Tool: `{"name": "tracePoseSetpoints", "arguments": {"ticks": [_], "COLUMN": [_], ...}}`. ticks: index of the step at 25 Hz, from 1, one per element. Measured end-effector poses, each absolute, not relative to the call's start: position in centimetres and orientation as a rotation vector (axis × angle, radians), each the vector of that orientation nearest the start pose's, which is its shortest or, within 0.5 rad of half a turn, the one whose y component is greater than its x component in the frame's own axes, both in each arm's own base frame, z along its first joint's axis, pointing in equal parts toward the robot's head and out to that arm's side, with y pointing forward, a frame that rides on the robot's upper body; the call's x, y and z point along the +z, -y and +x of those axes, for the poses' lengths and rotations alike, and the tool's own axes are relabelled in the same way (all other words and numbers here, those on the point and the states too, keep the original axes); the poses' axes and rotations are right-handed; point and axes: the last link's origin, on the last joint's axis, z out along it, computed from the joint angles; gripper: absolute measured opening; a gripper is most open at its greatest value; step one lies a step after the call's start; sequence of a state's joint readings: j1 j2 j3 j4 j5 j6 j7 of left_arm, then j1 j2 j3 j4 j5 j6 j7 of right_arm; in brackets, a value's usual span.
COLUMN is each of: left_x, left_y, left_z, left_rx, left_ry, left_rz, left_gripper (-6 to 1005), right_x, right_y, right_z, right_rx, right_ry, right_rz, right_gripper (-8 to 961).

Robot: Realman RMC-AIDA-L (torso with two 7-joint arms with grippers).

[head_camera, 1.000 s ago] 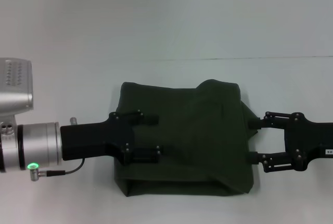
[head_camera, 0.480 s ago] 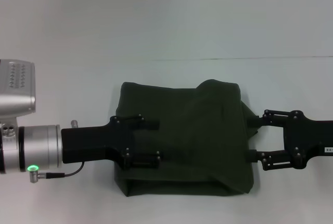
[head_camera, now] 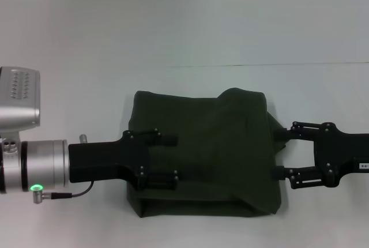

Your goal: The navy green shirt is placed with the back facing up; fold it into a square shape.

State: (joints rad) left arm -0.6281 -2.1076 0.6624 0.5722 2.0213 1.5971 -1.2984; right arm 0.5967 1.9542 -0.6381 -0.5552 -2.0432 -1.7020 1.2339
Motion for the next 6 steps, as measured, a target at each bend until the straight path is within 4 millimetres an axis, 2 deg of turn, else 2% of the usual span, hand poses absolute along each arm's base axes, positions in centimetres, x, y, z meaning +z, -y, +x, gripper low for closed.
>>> {"name": "tracePoseSetpoints", "arguments": {"ticks": [6], "left_x": [-2.56], "left_y": [-33.46], "left_z": [-22.88], "left_rx": [-0.793], "left_ry": [0.493], "left_rz": [-2.841], "left_gripper": [874], "right_x": [3.41], "right_y": [-33.40], "right_z": [26.27], "right_rx": [0.696], "right_ry": [-0.380], "right_rz": [-2.845], "right_gripper": [900]}}
